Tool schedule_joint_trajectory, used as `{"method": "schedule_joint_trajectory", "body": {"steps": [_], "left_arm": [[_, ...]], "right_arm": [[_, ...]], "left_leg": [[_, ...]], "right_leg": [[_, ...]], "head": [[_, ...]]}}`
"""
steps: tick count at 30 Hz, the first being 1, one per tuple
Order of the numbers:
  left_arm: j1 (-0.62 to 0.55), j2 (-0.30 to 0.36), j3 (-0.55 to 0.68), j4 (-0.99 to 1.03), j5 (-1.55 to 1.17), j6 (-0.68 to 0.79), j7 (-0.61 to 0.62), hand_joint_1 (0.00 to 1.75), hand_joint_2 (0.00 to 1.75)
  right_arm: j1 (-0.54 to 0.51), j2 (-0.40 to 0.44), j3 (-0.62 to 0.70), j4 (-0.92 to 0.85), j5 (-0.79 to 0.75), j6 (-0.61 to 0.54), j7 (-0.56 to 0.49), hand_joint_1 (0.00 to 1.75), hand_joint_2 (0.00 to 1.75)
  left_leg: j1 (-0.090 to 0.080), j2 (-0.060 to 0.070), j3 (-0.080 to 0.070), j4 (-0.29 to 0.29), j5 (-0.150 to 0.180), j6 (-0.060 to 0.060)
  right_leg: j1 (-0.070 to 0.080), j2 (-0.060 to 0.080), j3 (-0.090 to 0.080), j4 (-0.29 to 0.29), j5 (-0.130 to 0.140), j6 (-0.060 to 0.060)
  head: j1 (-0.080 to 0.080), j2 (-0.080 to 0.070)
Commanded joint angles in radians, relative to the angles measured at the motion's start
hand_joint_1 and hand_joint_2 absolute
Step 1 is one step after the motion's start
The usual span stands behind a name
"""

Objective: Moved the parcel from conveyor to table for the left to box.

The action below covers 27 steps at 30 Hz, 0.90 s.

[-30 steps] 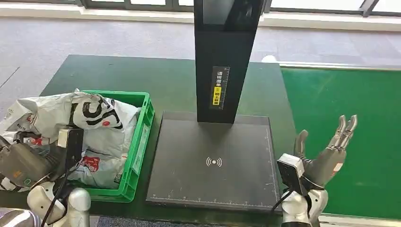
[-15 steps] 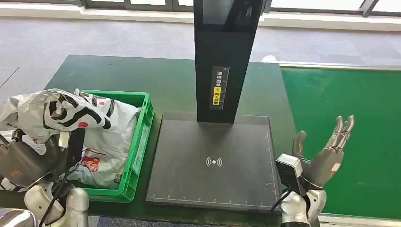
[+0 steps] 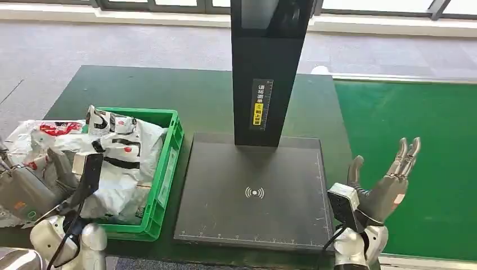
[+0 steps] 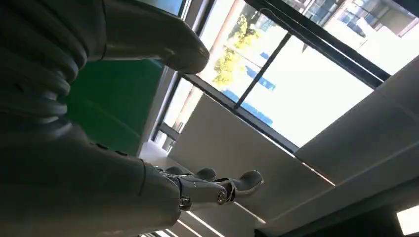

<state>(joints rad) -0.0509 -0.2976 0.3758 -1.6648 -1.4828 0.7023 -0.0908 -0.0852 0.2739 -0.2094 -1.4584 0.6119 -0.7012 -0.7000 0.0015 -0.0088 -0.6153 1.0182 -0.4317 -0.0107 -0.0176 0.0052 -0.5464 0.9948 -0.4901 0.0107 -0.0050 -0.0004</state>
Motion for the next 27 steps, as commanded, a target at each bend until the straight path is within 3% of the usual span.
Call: {"method": "schedule_joint_trajectory", "body": {"steps": [1, 22, 27], "left_arm": [[-0.002, -0.052, -0.031, 0.058, -0.015, -0.004, 0.004, 0.00, 1.75], [0.006, -0.052, -0.035, 0.082, -0.011, -0.004, -0.017, 0.00, 1.75], [0.000, -0.052, -0.018, 0.062, 0.153, -0.004, -0.144, 0.00, 1.75]], "right_arm": [[-0.014, 0.009, -0.063, 0.052, -0.005, 0.003, 0.002, 0.00, 1.75], [-0.028, -0.002, -0.068, 0.109, -0.003, 0.003, 0.002, 0.00, 1.75], [-0.026, 0.002, -0.067, 0.100, -0.004, 0.003, 0.002, 0.00, 1.75]], "left_leg": [[0.000, -0.001, 0.005, -0.003, 0.000, 0.000], [0.000, -0.001, 0.004, -0.003, 0.000, 0.000], [0.000, -0.001, 0.003, -0.002, 0.000, 0.000]], "right_leg": [[0.000, -0.003, 0.006, -0.004, 0.000, -0.001], [0.000, -0.002, 0.006, -0.004, 0.000, -0.001], [0.000, -0.002, 0.005, -0.003, 0.000, -0.001]], "head": [[0.000, 0.000], [0.000, 0.000], [0.000, 0.000]]}}
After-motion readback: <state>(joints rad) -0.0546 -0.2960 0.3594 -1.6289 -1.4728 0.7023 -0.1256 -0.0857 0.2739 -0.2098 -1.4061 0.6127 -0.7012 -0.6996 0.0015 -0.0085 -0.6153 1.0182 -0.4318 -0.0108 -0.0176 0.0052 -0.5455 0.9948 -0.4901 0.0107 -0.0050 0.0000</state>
